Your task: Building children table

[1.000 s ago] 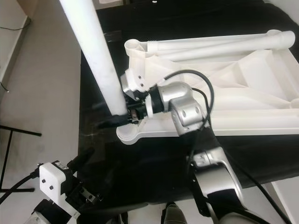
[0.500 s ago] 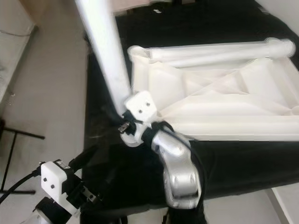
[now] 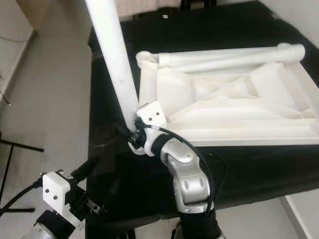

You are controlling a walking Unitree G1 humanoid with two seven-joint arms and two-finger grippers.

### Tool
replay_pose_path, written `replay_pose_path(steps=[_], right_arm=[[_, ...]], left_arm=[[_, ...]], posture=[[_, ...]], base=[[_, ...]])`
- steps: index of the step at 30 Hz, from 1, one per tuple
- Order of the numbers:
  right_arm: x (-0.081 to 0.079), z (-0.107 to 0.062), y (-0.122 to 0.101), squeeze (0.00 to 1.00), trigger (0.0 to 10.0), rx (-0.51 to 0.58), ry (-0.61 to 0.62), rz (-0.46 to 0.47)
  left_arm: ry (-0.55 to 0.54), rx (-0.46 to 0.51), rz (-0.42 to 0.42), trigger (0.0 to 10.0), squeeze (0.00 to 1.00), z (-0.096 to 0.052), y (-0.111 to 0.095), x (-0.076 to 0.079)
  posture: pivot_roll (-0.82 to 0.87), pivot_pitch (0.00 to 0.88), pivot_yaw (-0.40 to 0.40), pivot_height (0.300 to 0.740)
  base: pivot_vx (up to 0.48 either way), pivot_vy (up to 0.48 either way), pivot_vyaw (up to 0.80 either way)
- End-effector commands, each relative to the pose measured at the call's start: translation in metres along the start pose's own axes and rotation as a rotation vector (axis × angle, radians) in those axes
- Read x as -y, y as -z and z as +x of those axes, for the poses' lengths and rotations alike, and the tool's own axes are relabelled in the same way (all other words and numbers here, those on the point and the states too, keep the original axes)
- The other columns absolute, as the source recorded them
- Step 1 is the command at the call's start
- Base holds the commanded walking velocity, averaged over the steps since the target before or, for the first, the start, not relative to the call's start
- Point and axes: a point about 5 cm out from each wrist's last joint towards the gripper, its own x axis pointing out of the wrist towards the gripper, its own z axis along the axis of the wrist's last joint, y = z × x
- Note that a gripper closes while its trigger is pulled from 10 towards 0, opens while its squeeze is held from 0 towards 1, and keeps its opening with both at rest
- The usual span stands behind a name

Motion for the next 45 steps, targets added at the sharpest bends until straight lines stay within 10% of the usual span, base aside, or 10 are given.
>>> replay_pose_path(steps=[1, 5, 6, 13, 14, 16, 17, 30, 40, 45], right_arm=[[-0.005, 0.004, -0.016, 1.00, 10.0, 0.080, -0.223, -0.036], [-0.003, 0.004, -0.019, 1.00, 10.0, 0.037, -0.441, -0.137], [-0.003, 0.004, -0.018, 0.00, 10.0, 0.020, -0.503, -0.162], [0.000, 0.017, -0.028, 0.00, 10.0, -0.003, -0.749, -0.195], [0.003, 0.021, -0.031, 0.00, 5.4, 0.002, -0.787, -0.188], [0.004, 0.023, -0.033, 0.00, 5.4, 0.004, -0.799, -0.187], [0.007, 0.025, -0.035, 0.00, 0.0, 0.013, -0.803, -0.182], [0.024, 0.020, -0.031, 0.00, 0.0, 0.008, -0.788, -0.187], [0.006, -0.019, 0.021, 0.00, 0.0, -0.096, 0.300, -0.061], [-0.012, -0.016, 0.030, 0.00, 0.0, -0.129, 0.351, -0.087]], left_arm=[[-0.002, -0.019, -0.002, 10.0, 0.00, -0.002, 0.004, 0.000], [-0.004, -0.018, -0.002, 10.0, 0.00, -0.003, 0.003, 0.001], [-0.004, -0.017, -0.002, 10.0, 0.00, -0.003, 0.003, 0.002], [-0.006, -0.019, -0.003, 10.0, 0.00, -0.005, 0.001, 0.003], [-0.005, -0.021, -0.004, 10.0, 0.00, -0.006, 0.001, 0.003], [-0.005, -0.021, -0.005, 10.0, 0.00, -0.006, 0.001, 0.003], [-0.004, -0.023, -0.005, 10.0, 0.00, -0.006, 0.001, 0.003], [-0.003, -0.025, -0.009, 10.0, 0.00, -0.007, 0.001, 0.004], [0.005, -0.022, -0.010, 10.0, 0.00, -0.005, 0.001, 0.001], [0.007, -0.022, -0.008, 10.0, 0.00, -0.003, 0.003, 0.000]], posture=[[0.00, 0.250, 0.073, 0.740], [0.01, 0.252, 0.073, 0.740], [0.02, 0.254, 0.072, 0.740], [0.03, 0.263, 0.076, 0.740], [0.03, 0.268, 0.079, 0.740], [0.03, 0.268, 0.079, 0.740], [0.03, 0.271, 0.082, 0.740], [0.03, 0.273, 0.082, 0.740], [-0.01, 0.278, 0.089, 0.740], [-0.02, 0.260, 0.089, 0.740]], base=[[0.000, 0.000, 0.00], [0.000, 0.000, 0.00], [0.000, 0.000, 0.00], [0.000, 0.000, 0.00], [0.000, 0.000, 0.00], [0.000, 0.000, 0.00], [0.000, 0.000, 0.00], [0.000, 0.000, 0.00], [0.000, 0.000, 0.00], [0.000, 0.000, 0.00]])
